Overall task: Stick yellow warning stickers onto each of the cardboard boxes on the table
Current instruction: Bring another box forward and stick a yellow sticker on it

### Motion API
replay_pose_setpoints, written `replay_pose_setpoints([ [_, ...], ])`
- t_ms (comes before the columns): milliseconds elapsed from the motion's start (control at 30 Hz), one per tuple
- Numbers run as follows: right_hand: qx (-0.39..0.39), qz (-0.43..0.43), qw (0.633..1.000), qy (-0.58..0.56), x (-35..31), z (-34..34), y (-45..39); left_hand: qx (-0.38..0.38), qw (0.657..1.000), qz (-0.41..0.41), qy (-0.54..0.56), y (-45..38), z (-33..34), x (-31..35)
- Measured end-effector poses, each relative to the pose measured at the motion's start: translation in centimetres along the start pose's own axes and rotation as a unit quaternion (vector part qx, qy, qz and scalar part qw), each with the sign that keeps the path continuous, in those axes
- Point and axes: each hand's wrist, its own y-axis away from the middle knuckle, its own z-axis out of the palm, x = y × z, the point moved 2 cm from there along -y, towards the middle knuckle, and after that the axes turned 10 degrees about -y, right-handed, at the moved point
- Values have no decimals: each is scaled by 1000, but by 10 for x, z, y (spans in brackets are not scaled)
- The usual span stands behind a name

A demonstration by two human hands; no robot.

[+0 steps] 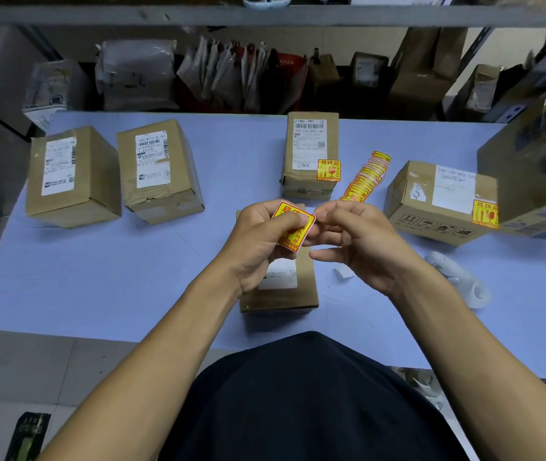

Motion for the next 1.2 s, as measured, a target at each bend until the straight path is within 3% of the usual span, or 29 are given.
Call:
replay_pose_setpoints([
  [400,-39,-43,998,18,8,1,-5,3,1000,14,0,1,2,2],
  [500,-10,-81,996,28,9,3,-6,81,996,36,-12,0,4,-1],
  [633,39,-156,982,97,11,2,-7,214,950,116,-195,3,5,-4],
  [800,67,-188,965,171,20,3,-6,185,944,189,-198,8,10,-9],
  [900,63,-194,960,192,25,3,-3,131,968,181,-117,11,12,-15],
  [1033,45,-205,953,219,29,3,0,131,971,178,-97,11,10,-17],
  [1133,54,-205,953,216,35,1,-1,135,976,148,-89,8,10,-23],
  [1200,84,-192,954,216,41,-7,-7,159,982,81,-62,3,9,-31],
])
